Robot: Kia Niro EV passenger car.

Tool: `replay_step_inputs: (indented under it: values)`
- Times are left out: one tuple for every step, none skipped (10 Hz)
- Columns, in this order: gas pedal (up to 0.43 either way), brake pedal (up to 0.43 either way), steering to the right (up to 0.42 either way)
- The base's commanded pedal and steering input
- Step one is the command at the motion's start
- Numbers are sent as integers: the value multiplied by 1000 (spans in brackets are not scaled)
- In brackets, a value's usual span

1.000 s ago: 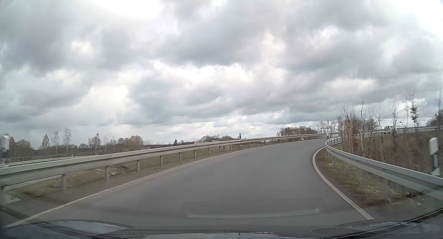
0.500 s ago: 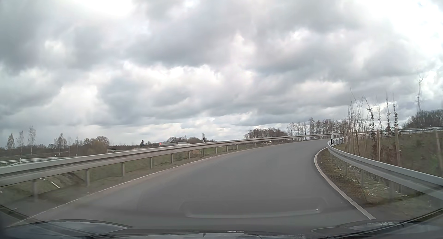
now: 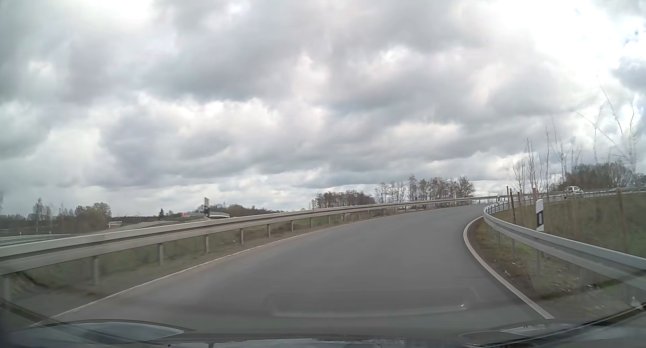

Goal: Follow the waypoints while adhering to traffic rules and regulations

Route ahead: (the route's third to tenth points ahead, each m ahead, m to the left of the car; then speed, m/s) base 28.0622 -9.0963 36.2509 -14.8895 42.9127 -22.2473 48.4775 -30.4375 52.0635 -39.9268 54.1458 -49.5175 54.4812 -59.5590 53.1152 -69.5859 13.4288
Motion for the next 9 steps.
replay_step_inputs:
  values:
    - [268,0,84]
    - [268,0,85]
    - [268,0,85]
    - [268,0,85]
    - [248,0,88]
    - [209,0,92]
    - [189,0,97]
    - [189,0,97]
    - [189,0,97]
